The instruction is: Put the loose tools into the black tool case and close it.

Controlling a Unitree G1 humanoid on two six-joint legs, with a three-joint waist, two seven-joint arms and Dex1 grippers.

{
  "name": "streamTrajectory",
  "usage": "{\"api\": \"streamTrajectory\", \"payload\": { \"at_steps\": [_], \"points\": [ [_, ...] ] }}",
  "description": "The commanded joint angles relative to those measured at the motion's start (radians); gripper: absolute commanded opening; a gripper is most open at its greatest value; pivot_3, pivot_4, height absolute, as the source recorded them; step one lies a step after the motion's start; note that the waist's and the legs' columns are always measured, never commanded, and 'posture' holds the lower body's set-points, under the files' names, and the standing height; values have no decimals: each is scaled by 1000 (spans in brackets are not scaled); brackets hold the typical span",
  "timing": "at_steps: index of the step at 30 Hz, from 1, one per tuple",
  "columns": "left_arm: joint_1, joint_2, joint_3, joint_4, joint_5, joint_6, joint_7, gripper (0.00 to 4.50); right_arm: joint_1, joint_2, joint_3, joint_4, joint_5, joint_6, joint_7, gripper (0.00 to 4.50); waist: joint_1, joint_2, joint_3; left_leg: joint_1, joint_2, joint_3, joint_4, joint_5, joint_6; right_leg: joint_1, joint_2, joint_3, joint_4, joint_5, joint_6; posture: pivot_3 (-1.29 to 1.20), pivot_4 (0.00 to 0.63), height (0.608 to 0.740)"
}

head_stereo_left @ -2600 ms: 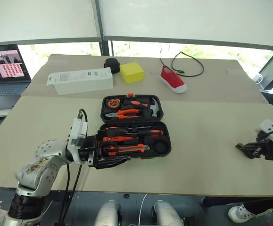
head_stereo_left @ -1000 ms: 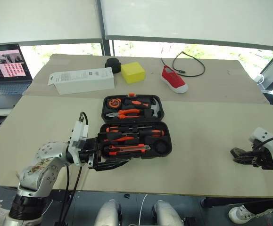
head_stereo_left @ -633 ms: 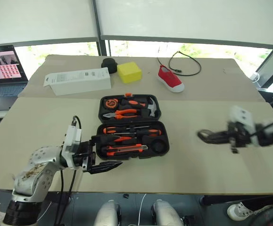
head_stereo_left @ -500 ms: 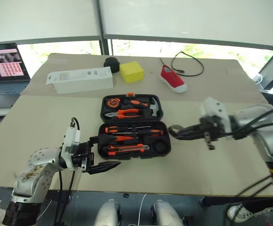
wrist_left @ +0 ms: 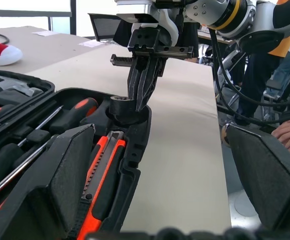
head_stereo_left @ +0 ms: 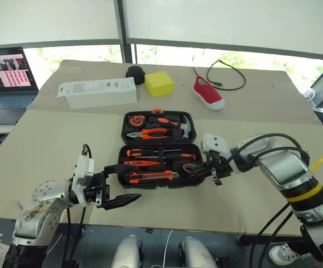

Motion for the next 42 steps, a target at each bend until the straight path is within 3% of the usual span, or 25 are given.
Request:
{"api": "streamTrajectory", "payload": {
  "at_steps": [1, 13, 17, 23, 32, 35, 38, 41, 42],
  "points": [
    [6, 3, 23, -47, -2, -28, 12, 4500, -28, -1, 28, 1, -15, 28, 21, 82, -3, 0, 0, 0, 0, 0, 0, 0, 0, 0, 0, 0, 0, 0, 0, 0, 150, 740],
    [16, -8, 11, -47, 4, -52, 29, 4500, -119, 46, 141, 113, 6, 183, 128, 82, -11, 0, 0, 0, 0, 0, 0, 0, 0, 0, 0, 0, 1, 0, 0, 0, 150, 740],
    [21, -12, 9, -44, 7, -62, 31, 4500, -149, 50, 181, 159, -43, 126, 143, 82, -10, 0, 0, 1, 0, -1, 0, 0, 0, 0, 0, -1, 1, 0, 0, 0, 150, 740],
    [30, -16, 14, -43, 10, -69, 36, 4500, -196, 96, 141, 235, -93, 18, 98, 82, -12, 0, 0, 1, 0, -1, 0, 0, 0, 1, 0, -1, 1, 0, 0, 0, 150, 740],
    [35, -20, 9, -41, 9, -77, 44, 4500, -166, 46, 202, 204, -97, 74, 199, 82, -13, 0, 0, 3, 2, 0, 0, 1, -1, 0, 2, -1, 2, 2, -3, 0, 150, 740],
    [38, -17, 13, -40, 9, -78, 43, 4500, -160, 57, 186, 233, -126, 23, 156, 82, -5, -1, 0, 2, 1, 0, 0, 0, -1, 1, 1, -1, 1, 2, -3, 0, 150, 740],
    [45, -13, 19, -41, 7, -79, 42, 4500, -175, 97, 163, 250, -203, -33, 16, 82, -11, -1, -1, 2, 1, 0, 0, 0, -1, 1, 1, -1, 1, 2, -3, 0, 150, 740],
    [45, -9, 23, -38, 6, -79, 40, 4500, -181, 83, 147, 211, -168, -6, 74, 82, -24, -2, -1, 5, 3, 0, 0, 1, -1, 2, 2, -1, 2, 3, -5, 0, 150, 740],
    [43, -8, 24, -36, 6, -79, 39, 4500, -182, 80, 134, 194, -140, 13, 99, 784, -23, -1, -1, 6, 3, 0, 0, 1, -2, 2, 3, -1, 2, 3, -5, 0, 150, 740]
  ]
}}
